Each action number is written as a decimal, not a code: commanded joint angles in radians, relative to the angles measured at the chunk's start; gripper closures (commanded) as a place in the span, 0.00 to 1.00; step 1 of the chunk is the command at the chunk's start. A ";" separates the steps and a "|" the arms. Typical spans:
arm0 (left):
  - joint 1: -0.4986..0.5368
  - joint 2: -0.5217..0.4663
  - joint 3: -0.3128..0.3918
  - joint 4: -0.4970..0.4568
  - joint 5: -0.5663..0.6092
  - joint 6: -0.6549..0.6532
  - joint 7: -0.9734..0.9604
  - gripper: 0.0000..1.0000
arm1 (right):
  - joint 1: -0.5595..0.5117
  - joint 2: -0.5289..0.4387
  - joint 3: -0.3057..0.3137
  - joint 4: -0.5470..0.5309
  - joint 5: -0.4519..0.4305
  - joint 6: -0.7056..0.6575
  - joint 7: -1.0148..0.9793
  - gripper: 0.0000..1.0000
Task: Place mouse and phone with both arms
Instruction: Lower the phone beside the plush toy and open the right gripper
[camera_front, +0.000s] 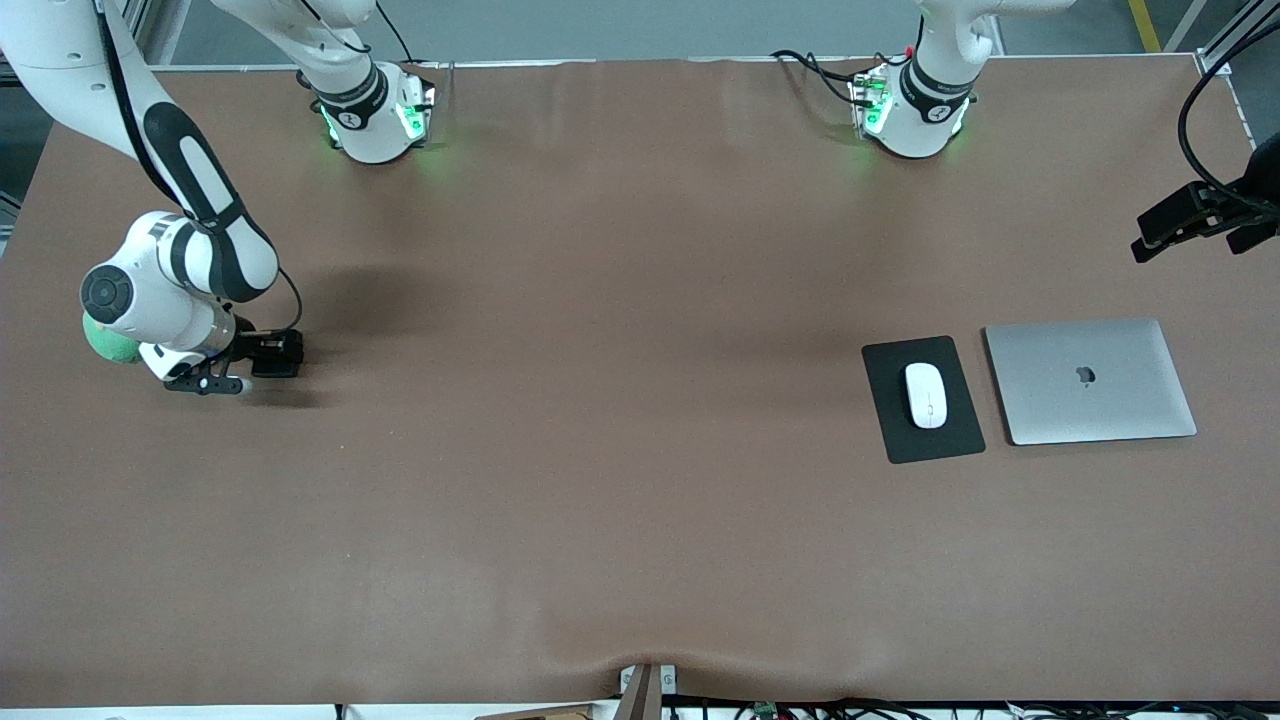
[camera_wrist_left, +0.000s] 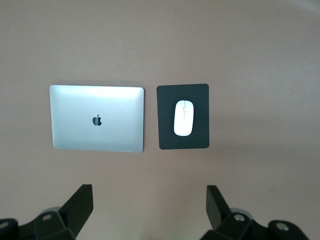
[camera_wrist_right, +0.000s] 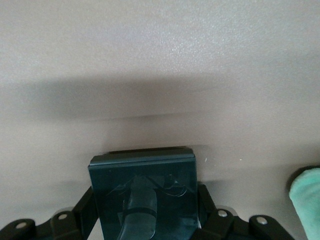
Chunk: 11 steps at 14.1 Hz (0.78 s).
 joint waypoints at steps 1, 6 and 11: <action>-0.005 -0.007 0.003 -0.005 -0.019 0.008 -0.010 0.00 | -0.022 -0.014 0.009 -0.010 -0.015 -0.006 -0.013 0.00; -0.007 -0.006 -0.008 -0.003 -0.023 0.009 -0.012 0.00 | -0.021 -0.028 0.011 0.190 -0.015 -0.355 -0.013 0.00; -0.005 -0.006 -0.009 -0.005 -0.033 0.009 -0.012 0.00 | -0.016 -0.028 0.014 0.391 -0.015 -0.615 -0.013 0.00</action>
